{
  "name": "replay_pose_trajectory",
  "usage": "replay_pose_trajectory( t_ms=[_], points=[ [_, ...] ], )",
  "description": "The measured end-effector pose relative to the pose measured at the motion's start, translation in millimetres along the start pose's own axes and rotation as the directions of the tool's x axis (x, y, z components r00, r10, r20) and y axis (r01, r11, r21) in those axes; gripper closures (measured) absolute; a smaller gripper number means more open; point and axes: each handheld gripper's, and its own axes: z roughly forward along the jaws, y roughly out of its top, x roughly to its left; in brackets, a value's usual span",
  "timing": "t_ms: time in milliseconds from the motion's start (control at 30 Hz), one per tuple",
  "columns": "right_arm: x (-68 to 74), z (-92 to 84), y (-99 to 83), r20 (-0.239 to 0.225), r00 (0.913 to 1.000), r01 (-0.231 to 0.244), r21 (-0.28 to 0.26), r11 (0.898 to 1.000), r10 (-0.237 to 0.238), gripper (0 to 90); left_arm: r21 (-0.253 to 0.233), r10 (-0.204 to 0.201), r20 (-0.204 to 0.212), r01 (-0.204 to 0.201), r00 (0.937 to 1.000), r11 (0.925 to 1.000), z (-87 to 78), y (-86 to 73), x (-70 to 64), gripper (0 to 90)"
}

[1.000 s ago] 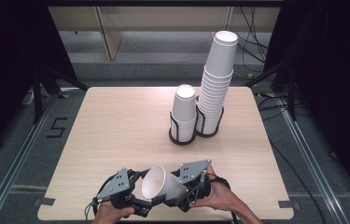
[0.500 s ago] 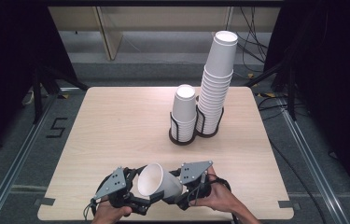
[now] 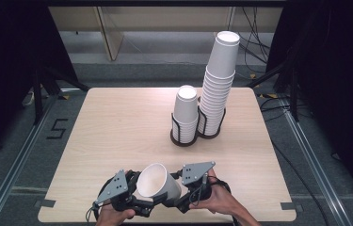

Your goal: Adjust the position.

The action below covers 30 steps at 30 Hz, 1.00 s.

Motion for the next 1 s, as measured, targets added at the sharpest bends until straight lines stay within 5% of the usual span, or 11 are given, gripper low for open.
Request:
replay_pose_trajectory(
  t_ms=[333, 367, 500, 567, 700, 1000],
  points=[
    [-9.3, -5.7, -11.7, 0.048, 0.9974, -0.059, 0.111, 0.992, 0.054, 16.5, 0.064, 0.044, -0.08, -0.039, 0.9959, 0.9972, -2.4, 2.2, 6.5, 15.5],
    [-10.5, -7.6, -12.8, 0.052, 0.9968, -0.065, 0.114, 0.991, 0.06, 16.8, 0.107, 0.068, -0.111, -0.056, 0.9915, 0.9927, -3.1, 2.6, 7.1, 15.6],
    [-13.4, -12.7, -15.8, 0.07, 0.9948, -0.081, 0.116, 0.99, 0.073, 17.0, 0.137, 0.085, -0.137, -0.066, 0.987, 0.9883, -3.0, 2.1, 9.1, 16.0],
    [-14.9, -18.1, -18.4, 0.088, 0.9931, -0.088, 0.116, 0.989, 0.078, 18.1, 0.184, 0.118, -0.172, -0.085, 0.9781, 0.9791, -3.8, 2.6, 11.7, 16.1],
    [-16.6, -25.1, -20.8, 0.126, 0.9888, -0.095, 0.116, 0.989, 0.08, 19.1, 0.227, 0.132, -0.2, -0.085, 0.971, 0.9701, -5.7, 3.1, 15.0, 16.1],
    [-18.5, -33.2, -25.0, 0.155, 0.9845, -0.103, 0.129, 0.986, 0.082, 19.2, 0.272, 0.135, -0.231, -0.069, 0.9636, 0.9598, -8.6, 2.8, 22.3, 16.2]
  ],
)
